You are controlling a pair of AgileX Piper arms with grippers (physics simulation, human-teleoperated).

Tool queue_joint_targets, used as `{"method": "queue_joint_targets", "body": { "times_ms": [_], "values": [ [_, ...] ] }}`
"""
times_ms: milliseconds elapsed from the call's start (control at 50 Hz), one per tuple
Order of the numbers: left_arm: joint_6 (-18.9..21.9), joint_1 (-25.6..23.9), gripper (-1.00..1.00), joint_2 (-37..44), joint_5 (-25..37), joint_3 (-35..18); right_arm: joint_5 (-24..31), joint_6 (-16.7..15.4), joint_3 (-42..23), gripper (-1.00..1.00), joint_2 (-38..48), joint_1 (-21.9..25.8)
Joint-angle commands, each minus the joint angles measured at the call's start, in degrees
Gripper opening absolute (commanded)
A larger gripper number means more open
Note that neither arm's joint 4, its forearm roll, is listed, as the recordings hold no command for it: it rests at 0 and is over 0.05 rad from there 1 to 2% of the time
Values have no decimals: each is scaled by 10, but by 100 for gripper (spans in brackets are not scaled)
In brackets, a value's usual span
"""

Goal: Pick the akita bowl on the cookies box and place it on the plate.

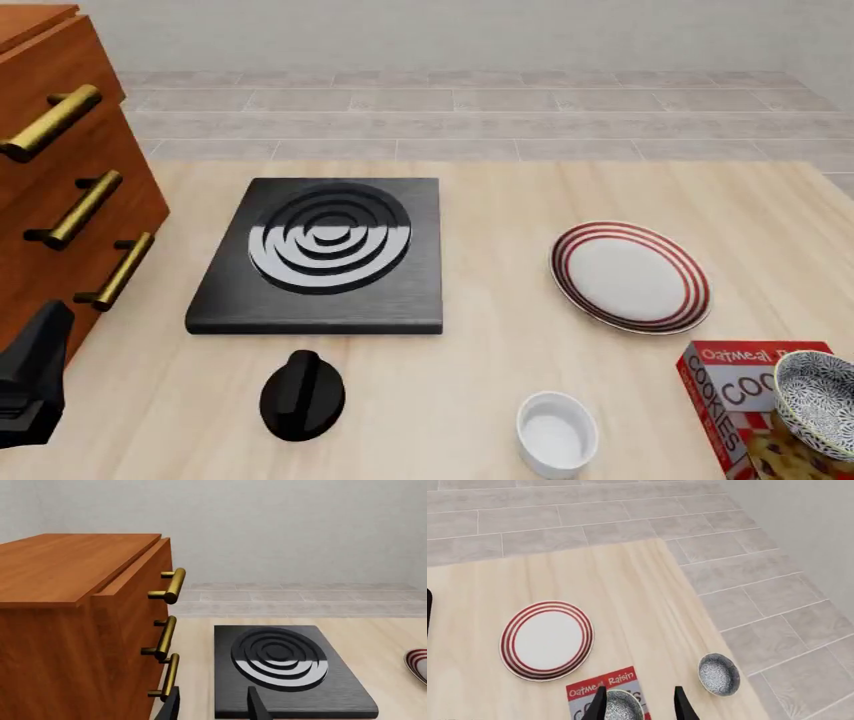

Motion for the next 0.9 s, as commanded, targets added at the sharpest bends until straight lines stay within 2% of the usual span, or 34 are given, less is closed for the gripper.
{"method": "queue_joint_targets", "body": {
  "times_ms": [20,100,200,220,260,600,900],
  "values": [
    [0,0,100,0,0,0,-19,5,46,100,0,-14],
    [0,0,100,0,0,0,-24,8,62,100,-3,-18],
    [0,0,100,0,0,0,-33,-5,79,100,-6,-26],
    [0,0,100,0,0,0,-41,-36,87,100,-7,-38],
    [0,0,100,0,0,0,-38,-4,87,100,-4,-33],
    [0,0,100,0,0,0,-64,-16,126,100,2,-60],
    [0,0,100,0,0,0,-106,2,198,100,1,-59]
  ]
}}
